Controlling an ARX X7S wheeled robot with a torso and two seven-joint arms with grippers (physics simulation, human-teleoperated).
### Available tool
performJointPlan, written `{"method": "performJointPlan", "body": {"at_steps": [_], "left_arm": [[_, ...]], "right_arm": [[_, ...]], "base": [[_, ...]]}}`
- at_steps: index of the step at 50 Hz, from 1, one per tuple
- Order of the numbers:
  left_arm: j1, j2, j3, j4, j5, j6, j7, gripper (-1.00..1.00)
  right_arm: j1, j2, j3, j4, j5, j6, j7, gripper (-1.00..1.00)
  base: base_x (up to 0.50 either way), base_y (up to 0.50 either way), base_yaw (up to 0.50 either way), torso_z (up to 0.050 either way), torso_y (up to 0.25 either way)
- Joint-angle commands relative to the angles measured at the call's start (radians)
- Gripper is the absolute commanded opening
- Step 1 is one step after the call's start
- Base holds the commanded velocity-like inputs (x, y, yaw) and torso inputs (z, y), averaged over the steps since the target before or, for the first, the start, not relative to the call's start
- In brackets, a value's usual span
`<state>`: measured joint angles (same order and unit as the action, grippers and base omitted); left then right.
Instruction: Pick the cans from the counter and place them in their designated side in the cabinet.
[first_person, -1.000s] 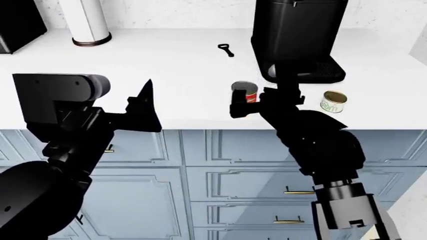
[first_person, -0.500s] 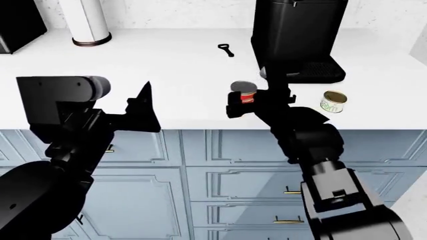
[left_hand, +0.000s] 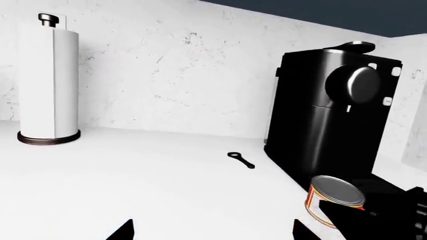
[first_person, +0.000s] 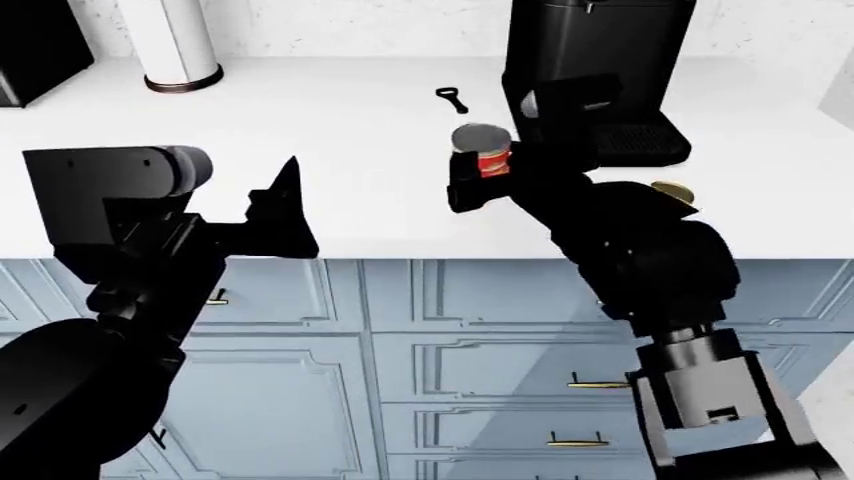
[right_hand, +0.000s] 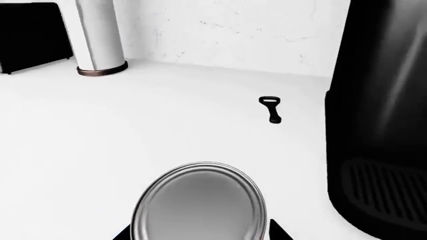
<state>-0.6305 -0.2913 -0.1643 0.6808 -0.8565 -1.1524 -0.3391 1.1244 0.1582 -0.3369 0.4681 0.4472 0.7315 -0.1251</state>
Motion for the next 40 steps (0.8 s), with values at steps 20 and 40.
{"method": "performJointPlan", "body": {"at_steps": [20, 40], "left_arm": [[-0.055, 0.028, -0.041, 0.048, -0.129, -0.052, -0.062, 1.00], [-0.065, 0.025, -0.049, 0.048, -0.158, -0.043, -0.082, 1.00]], "right_arm": [[0.254, 0.122, 0.342, -0.867, 0.365, 0.810, 0.256, -1.00], [0.375, 0.161, 0.276, -0.744, 0.360, 0.725, 0.232, -1.00]], "base": [[-0.05, -0.11, 0.00, 0.000, 0.000], [-0.07, -0.24, 0.00, 0.000, 0.000]]}}
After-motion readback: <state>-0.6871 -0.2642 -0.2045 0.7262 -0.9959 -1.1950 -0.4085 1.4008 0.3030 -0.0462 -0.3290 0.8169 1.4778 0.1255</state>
